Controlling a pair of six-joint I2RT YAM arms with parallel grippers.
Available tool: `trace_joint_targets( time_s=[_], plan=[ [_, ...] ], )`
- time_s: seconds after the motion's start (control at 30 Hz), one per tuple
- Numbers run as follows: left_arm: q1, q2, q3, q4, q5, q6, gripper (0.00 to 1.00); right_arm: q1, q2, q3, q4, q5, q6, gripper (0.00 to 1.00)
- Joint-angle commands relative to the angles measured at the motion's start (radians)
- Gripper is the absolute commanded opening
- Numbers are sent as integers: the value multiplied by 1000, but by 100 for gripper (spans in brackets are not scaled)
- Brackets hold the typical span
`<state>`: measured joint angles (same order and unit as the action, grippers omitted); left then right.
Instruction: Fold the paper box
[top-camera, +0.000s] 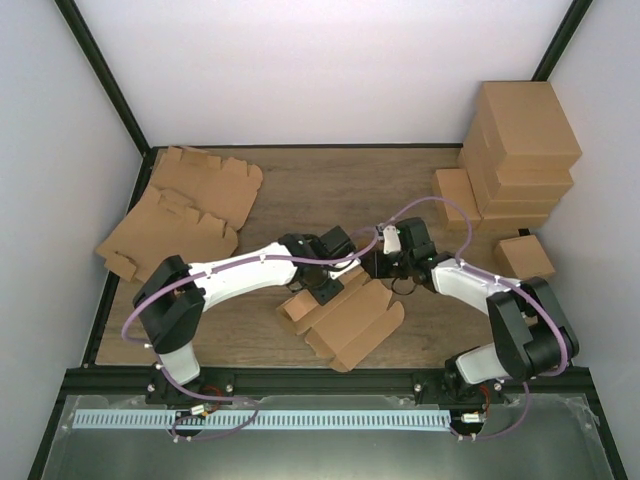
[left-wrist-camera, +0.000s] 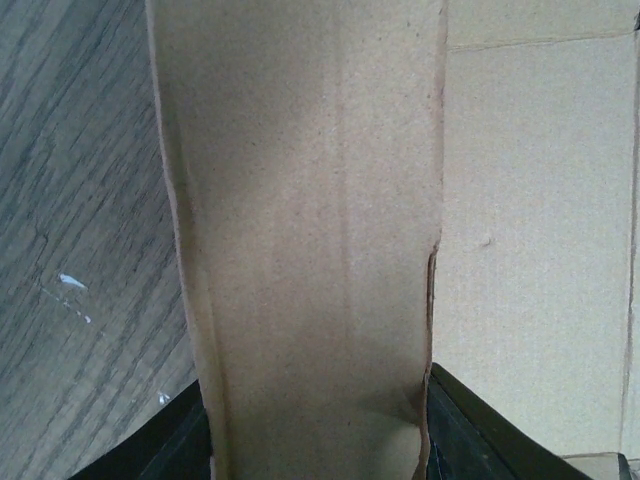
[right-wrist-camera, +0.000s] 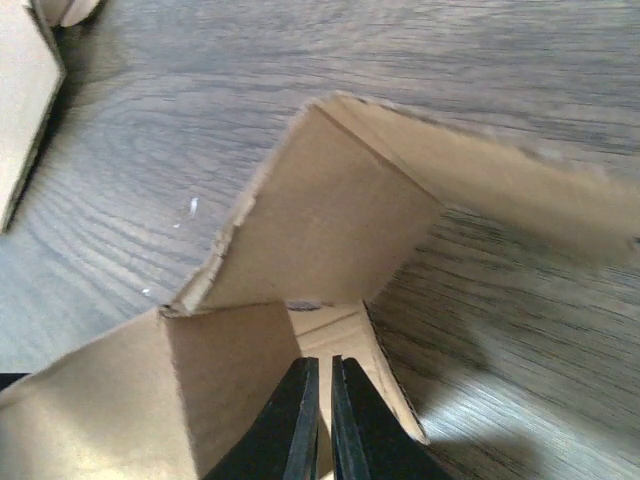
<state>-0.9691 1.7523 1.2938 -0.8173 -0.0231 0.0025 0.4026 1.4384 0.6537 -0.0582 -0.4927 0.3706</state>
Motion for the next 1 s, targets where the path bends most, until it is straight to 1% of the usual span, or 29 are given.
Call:
trace_joint_targets(
  time_s=[0.0,0.17,0.37,0.43,0.6,0.67,0.8,0.97],
  plan=[
    [-15,26,-16,31,-8,-6,47,9,-39,-8,-31,131,-23,5],
    [-23,29,-16,33,-12,-7,47,9,22,11,-43,161,-18,5],
    [-30,33,-19,35,-11,-10,47,9,36,9,-46,179,-37,5],
    [-31,38,-19,37,-11,-12,47,9,38,3,-41,152,-46,5],
    [-32,51,-14,46,-9,-16,47,8,13,-21,-15,10,-63,5],
    [-31,55,-11,49,-9,-18,47,8,5,-21,-24,-7,-65,5],
    [-32,58,-5,47,-13,-18,47,8,-50,-31,-57,141,-50,5],
    [-32,59,-15,49,-21,-16,47,-15,-93,-26,-83,228,-44,4]
  ],
)
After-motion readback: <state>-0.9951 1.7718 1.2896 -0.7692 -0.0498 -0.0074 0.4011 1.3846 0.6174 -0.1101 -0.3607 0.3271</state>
